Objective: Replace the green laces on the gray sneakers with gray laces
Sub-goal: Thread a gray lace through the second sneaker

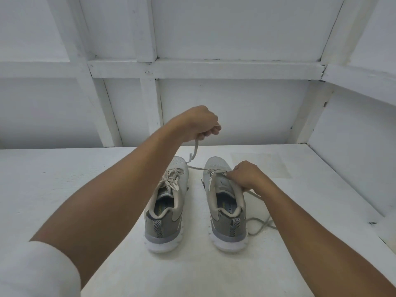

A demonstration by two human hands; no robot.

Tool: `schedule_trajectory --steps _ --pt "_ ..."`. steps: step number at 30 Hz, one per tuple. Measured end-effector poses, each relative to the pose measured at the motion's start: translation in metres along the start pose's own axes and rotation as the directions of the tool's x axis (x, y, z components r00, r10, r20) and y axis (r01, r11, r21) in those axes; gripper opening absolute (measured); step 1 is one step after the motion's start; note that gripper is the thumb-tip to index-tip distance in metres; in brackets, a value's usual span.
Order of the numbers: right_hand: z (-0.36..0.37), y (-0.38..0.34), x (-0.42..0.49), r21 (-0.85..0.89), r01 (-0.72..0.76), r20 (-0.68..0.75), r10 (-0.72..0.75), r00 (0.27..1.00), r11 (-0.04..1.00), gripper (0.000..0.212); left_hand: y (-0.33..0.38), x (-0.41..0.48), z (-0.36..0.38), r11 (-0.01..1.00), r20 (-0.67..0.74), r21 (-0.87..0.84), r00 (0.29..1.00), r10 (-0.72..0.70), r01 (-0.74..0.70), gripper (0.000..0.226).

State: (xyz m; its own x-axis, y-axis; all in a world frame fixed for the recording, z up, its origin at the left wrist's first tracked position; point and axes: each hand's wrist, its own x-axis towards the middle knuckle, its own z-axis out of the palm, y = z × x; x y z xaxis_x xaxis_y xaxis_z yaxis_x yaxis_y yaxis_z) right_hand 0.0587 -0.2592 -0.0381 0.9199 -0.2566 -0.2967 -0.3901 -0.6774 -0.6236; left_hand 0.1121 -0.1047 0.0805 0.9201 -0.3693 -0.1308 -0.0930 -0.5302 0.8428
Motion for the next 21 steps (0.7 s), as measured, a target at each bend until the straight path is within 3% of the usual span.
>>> schedule_trajectory --steps 6,15,21 --pt "-0.006 -0.002 -0.005 0.207 -0.081 0.058 0.070 0.996 0.975 0.020 -0.018 0.005 0.014 0.994 0.068 0.112 0.998 -0.003 -0.004 0.014" --pt "-0.006 0.019 0.003 0.460 -0.217 0.143 0.169 0.975 0.861 0.003 -0.056 0.018 0.065 0.950 0.056 0.311 0.998 -0.013 -0.005 0.021" --pt "-0.002 0.030 0.008 0.579 -0.275 0.192 0.199 0.961 0.768 0.008 -0.074 0.029 0.085 0.901 -0.015 0.434 1.000 -0.008 0.014 0.016"
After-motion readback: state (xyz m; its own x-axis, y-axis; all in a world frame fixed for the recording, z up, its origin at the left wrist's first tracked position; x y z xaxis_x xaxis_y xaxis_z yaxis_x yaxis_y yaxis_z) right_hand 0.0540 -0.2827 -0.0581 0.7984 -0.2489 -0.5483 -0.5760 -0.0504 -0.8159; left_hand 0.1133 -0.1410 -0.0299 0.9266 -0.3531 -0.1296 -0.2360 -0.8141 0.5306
